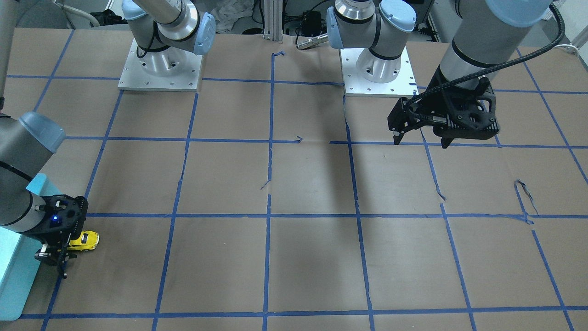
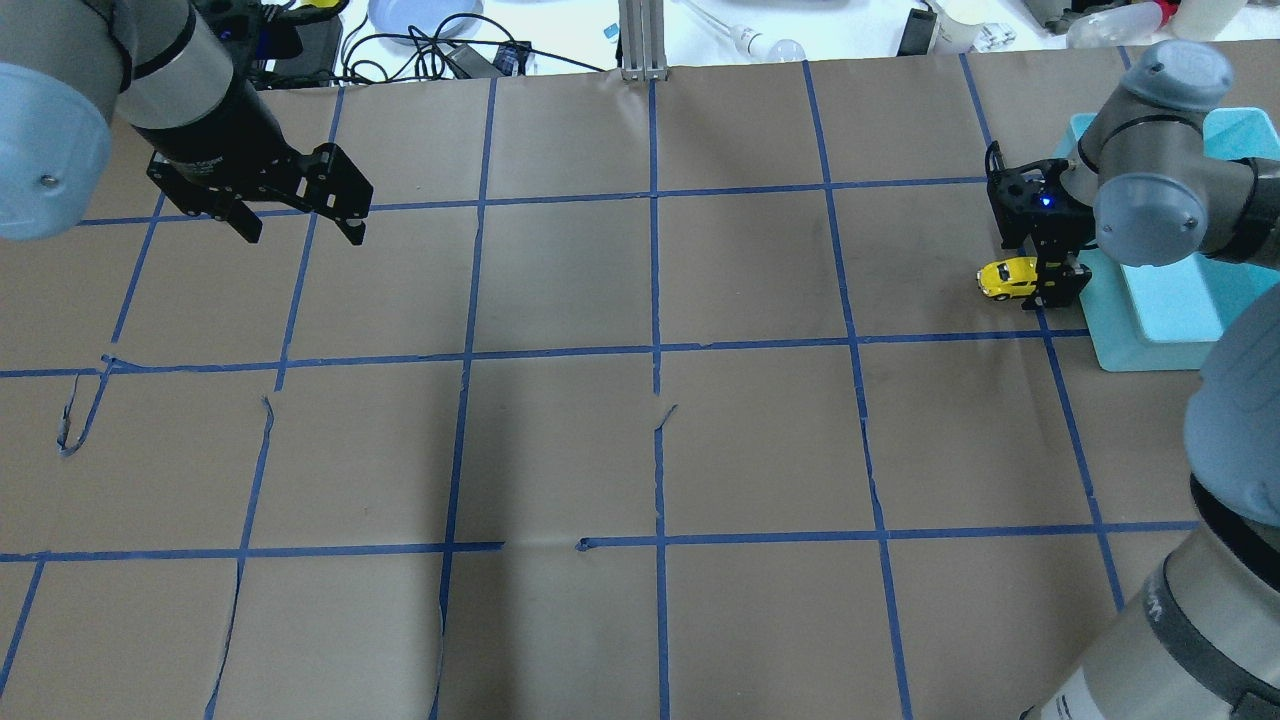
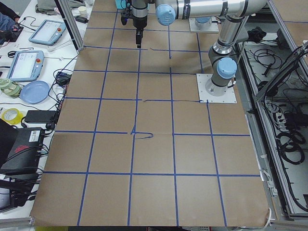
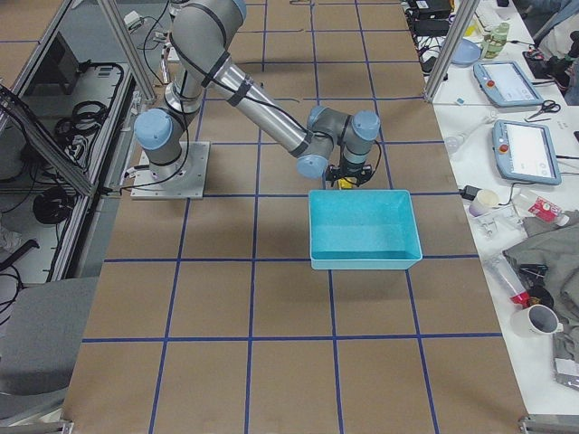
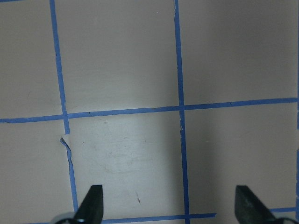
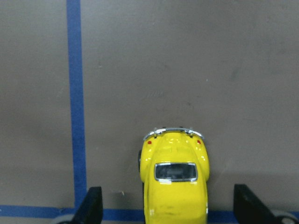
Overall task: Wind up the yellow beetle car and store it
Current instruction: 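Close the right gripper on the yellow beetle car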
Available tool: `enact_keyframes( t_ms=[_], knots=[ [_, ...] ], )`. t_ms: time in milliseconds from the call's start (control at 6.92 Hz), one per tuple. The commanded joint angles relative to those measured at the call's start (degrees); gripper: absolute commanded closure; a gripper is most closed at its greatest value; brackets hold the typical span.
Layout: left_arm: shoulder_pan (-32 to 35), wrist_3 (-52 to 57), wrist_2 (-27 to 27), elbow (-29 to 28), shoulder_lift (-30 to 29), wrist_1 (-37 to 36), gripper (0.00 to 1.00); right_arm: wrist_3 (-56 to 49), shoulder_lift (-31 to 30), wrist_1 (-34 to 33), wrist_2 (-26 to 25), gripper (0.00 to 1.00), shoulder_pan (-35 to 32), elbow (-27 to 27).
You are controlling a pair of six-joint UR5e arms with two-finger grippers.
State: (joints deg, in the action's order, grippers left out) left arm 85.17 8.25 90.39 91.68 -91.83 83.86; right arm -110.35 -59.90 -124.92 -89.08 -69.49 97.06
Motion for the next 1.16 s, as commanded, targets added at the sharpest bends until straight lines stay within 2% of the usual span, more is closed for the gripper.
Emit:
enact_keyframes(
  t_ms=[0,145,434,867,1012],
  knots=[
    [0.00,0.28,0.05,-0.01,0.07,-0.81,0.00,1.10,-0.04,0.03,-0.31,0.29,0.06,0.58],
    [0.00,-0.16,-0.12,-0.45,-0.02,-0.98,0.00,1.02,-0.04,0.03,-0.31,0.39,0.06,0.67],
    [0.09,-0.07,-0.21,-0.10,0.07,-2.30,0.00,0.67,-0.48,0.20,-2.49,0.75,0.06,0.67],
    [0.09,0.37,-0.04,0.08,-0.02,-2.30,0.00,1.19,-4.16,1.26,-2.16,1.00,-0.29,-0.29],
    [0.09,0.37,-0.04,0.08,-0.28,-2.30,0.00,1.28,-4.69,1.78,-1.63,1.00,-0.29,-1.08]
  ],
)
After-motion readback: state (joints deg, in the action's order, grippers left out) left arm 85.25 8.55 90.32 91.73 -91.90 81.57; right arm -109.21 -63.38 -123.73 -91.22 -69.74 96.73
